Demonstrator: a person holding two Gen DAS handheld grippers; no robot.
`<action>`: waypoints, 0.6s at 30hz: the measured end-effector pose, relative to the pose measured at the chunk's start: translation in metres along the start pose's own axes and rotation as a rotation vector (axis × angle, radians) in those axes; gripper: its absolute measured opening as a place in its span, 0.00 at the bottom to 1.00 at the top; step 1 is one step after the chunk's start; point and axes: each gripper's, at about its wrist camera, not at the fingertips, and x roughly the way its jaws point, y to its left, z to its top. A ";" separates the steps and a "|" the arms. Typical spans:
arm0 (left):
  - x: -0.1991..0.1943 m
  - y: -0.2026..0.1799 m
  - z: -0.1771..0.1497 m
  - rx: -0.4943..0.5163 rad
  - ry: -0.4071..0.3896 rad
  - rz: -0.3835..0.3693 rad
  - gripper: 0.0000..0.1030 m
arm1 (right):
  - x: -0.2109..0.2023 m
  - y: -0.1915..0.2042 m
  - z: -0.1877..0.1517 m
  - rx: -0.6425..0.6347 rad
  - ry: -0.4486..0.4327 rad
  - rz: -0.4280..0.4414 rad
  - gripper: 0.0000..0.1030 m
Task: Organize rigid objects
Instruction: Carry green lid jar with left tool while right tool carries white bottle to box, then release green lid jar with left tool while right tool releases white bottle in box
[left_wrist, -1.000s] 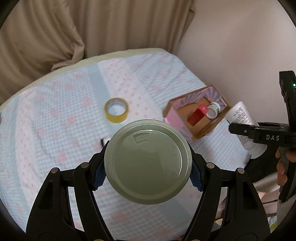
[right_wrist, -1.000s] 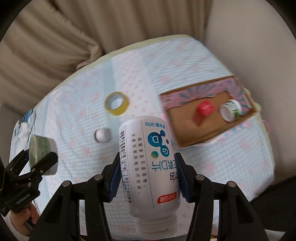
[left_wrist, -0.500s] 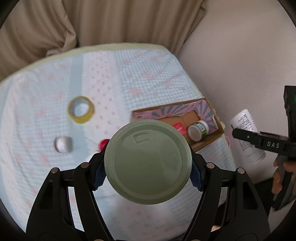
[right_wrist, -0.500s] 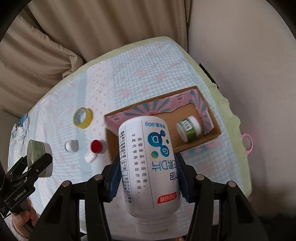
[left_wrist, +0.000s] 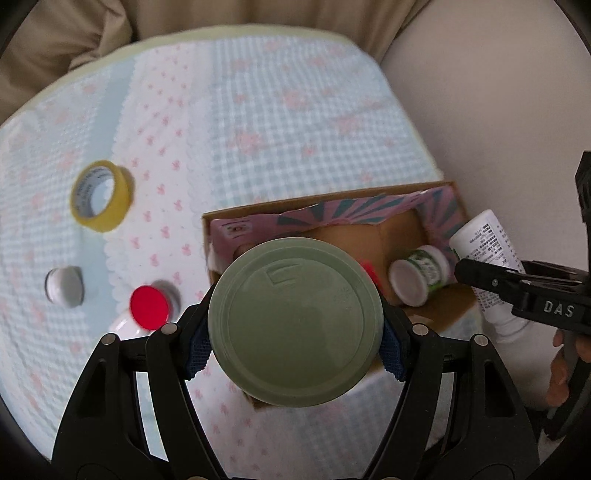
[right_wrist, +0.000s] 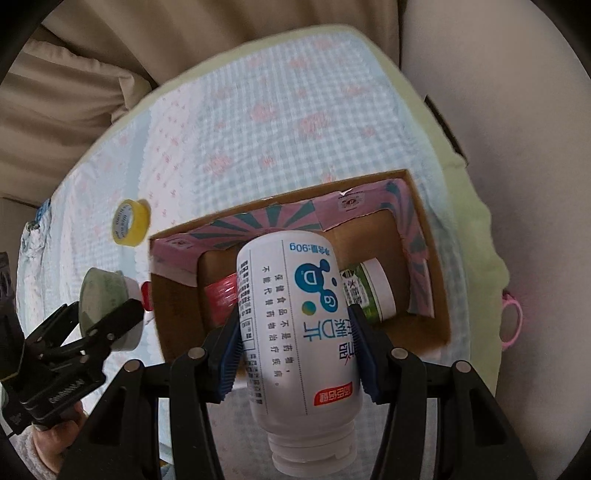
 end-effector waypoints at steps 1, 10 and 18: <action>0.011 0.001 0.003 0.003 0.016 0.002 0.67 | 0.009 -0.001 0.003 -0.006 0.018 0.000 0.48; 0.073 0.005 0.010 0.078 0.141 0.016 0.67 | 0.085 0.001 0.021 -0.044 0.140 0.002 0.48; 0.083 -0.006 0.014 0.131 0.166 0.038 0.67 | 0.104 0.001 0.022 -0.030 0.185 -0.005 0.47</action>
